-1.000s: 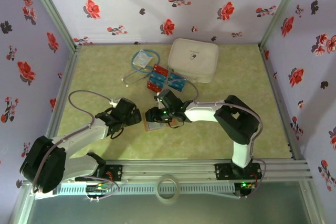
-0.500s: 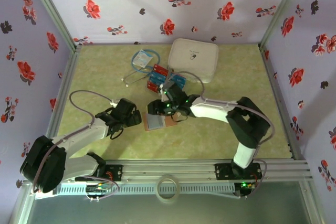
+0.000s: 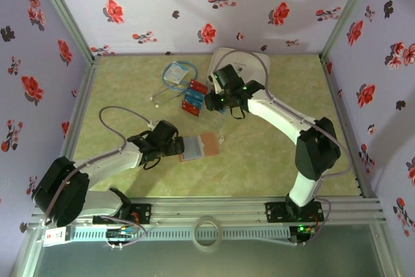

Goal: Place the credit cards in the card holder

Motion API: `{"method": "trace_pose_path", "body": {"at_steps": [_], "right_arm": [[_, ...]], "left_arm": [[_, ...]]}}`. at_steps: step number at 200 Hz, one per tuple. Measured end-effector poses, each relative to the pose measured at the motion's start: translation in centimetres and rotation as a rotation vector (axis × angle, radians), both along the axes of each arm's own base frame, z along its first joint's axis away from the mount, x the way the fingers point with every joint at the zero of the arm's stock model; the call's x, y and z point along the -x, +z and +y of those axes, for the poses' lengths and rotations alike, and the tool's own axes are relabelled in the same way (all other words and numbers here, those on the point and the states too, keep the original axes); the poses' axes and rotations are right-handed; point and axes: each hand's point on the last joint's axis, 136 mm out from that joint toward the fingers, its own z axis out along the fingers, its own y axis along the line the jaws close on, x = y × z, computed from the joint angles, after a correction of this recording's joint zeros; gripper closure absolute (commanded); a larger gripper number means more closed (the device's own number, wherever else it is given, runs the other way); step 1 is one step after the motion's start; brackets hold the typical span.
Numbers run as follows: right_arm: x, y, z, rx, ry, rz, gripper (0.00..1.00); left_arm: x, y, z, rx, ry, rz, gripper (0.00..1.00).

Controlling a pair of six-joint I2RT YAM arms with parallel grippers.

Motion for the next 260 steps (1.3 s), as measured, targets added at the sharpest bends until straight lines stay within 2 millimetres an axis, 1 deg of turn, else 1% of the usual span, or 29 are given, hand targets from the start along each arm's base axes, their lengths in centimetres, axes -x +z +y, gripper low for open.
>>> {"method": "trace_pose_path", "body": {"at_steps": [19,56,105,132,155,201,235,260], "right_arm": [[-0.7,-1.2,-0.6,0.104,0.024,0.000,0.58],[-2.2,-2.9,-1.1,0.235,0.061,-0.008,0.59],[-3.3,-4.7,-1.4,0.334,0.087,-0.004,0.59],[-3.4,-5.6,-1.6,0.362,0.096,0.007,0.59],[-3.5,-5.5,-1.5,0.371,0.105,0.003,0.63],[-3.6,-5.7,-1.3,0.379,0.120,0.005,0.75],[-3.5,-5.8,-1.2,0.374,0.124,0.011,0.79],[-3.6,-5.8,-1.1,0.370,0.126,0.011,0.79]], "left_arm": [[0.0,0.0,0.0,-0.001,0.000,0.001,0.00],[0.0,0.0,0.2,-0.009,0.003,0.000,0.00],[0.1,-0.1,0.3,-0.014,0.004,0.005,0.00],[0.2,-0.1,0.3,-0.015,0.004,0.006,0.00],[0.2,-0.1,0.3,-0.015,0.004,0.006,0.00],[0.2,-0.1,0.3,-0.015,0.004,0.007,0.00],[0.2,-0.1,0.3,-0.015,0.004,0.007,0.00],[0.2,-0.1,0.3,-0.015,0.004,0.007,0.00]]}}
